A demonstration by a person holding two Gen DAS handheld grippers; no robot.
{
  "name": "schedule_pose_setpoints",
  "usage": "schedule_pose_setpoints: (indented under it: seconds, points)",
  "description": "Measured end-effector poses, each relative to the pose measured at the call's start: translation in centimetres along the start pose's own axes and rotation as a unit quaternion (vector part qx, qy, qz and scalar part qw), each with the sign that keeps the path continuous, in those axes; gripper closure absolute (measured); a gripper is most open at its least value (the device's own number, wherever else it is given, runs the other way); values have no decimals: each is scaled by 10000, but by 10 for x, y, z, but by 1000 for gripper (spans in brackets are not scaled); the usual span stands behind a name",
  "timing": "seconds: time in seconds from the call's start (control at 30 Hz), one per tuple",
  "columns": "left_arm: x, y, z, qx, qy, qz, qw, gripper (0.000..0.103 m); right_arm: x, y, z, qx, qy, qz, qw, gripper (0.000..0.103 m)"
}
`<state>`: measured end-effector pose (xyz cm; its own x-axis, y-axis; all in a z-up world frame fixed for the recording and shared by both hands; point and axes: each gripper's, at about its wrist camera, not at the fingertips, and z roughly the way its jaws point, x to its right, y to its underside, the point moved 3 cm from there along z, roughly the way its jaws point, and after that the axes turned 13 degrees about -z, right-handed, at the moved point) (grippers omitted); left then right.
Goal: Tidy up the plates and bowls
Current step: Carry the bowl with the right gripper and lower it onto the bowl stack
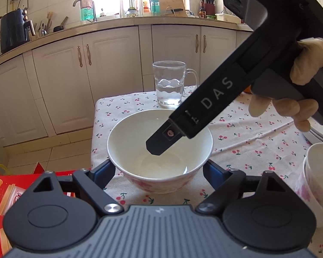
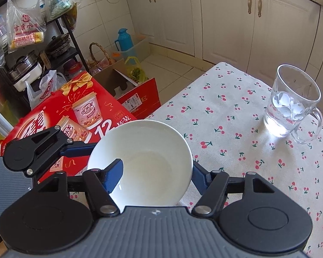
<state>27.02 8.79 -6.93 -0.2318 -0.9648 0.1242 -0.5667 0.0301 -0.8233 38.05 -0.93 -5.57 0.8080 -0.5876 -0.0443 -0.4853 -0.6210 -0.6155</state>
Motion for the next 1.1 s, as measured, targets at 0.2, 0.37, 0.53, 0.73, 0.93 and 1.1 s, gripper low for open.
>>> schedule_pose_setpoints:
  seconds: [0.2, 0.37, 0.53, 0.73, 0.93, 1.1]
  points:
    - [18, -2, -34, 55, 119, 86, 9999, 15, -18, 11, -34, 75, 27, -68, 9999, 30]
    - [37, -2, -62, 107, 213, 155, 9996, 15, -32, 25, -70, 257, -3, -11, 9997, 30]
    - [57, 2, -87, 177, 355, 209, 9990, 15, -49, 40, -101, 362, 95, -46, 9993, 30]
    - [83, 6, -110, 239, 493, 299, 9981, 15, -63, 64, -135, 478, 240, -97, 9985, 30]
    - [107, 14, -118, 202, 682, 327, 9969, 15, -70, 92, -162, 574, 374, -30, 9976, 30]
    - [128, 22, -118, 126, 800, 380, 9960, 15, -69, 114, -175, 558, 478, 89, 9973, 30]
